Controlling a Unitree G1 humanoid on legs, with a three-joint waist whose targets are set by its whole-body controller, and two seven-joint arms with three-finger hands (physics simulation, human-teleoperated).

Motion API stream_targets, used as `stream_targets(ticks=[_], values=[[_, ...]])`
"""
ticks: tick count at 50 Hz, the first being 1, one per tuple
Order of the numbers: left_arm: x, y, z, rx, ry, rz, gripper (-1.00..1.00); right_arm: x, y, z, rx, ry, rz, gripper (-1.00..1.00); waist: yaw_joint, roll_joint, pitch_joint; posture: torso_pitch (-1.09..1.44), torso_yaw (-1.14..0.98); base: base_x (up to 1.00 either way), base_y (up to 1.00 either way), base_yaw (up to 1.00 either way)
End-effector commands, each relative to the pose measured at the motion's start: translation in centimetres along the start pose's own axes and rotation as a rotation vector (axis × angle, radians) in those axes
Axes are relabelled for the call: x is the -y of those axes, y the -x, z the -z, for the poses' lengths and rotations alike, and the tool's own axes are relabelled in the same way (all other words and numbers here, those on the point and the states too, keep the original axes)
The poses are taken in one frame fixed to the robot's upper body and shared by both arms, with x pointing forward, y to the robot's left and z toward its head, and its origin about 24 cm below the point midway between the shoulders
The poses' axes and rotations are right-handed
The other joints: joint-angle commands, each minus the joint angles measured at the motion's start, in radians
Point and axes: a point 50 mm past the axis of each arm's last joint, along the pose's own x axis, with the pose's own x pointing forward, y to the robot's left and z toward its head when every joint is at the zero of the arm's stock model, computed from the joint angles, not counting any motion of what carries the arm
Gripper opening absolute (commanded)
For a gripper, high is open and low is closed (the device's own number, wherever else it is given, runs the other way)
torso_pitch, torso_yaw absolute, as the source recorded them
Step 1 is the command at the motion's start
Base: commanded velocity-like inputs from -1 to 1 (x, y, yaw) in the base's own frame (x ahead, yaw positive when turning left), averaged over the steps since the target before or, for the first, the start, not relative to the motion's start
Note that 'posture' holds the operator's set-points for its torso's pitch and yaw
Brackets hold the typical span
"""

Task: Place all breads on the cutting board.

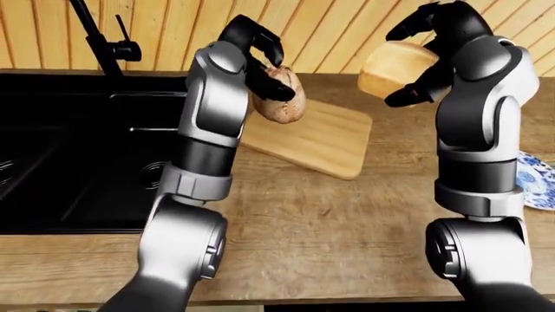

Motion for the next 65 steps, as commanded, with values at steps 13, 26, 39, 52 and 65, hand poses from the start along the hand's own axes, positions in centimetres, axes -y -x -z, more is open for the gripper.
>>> stream_targets(ticks=[13, 26, 39, 52, 65], values=[[0.9, -2.3, -2.3, 0.072, -0.013, -0.039, -1.00, 1.3, 0.4, -1.2, 0.059, -0.001, 0.067, -1.00, -0.003, -0.003, -0.040, 0.00, 0.00, 0.00, 0.00, 0.00], [1.8, -3.4, -1.3, 0.079, 0.000, -0.079, -1.00, 0.9, 0.4, -1.0, 0.058, -0.002, 0.063, -1.00, -0.006, 0.001, -0.050, 0.00, 0.00, 0.00, 0.00, 0.00], [2.8, -4.0, 0.2, 0.062, -0.003, -0.087, -1.00, 0.8, 0.3, -0.7, 0.055, -0.003, 0.060, -1.00, -0.006, 0.002, -0.057, 0.00, 0.00, 0.00, 0.00, 0.00], [3.5, -4.1, 0.7, 0.054, -0.022, -0.073, -0.44, 0.5, 0.3, -0.5, 0.051, -0.003, 0.055, -1.00, -0.007, 0.002, -0.059, 0.00, 0.00, 0.00, 0.00, 0.00], [4.0, -4.2, 1.7, 0.038, -0.039, -0.059, 0.37, -0.1, 0.2, -0.3, 0.048, -0.004, 0.047, -1.00, -0.007, 0.001, -0.057, 0.00, 0.00, 0.00, 0.00, 0.00]])
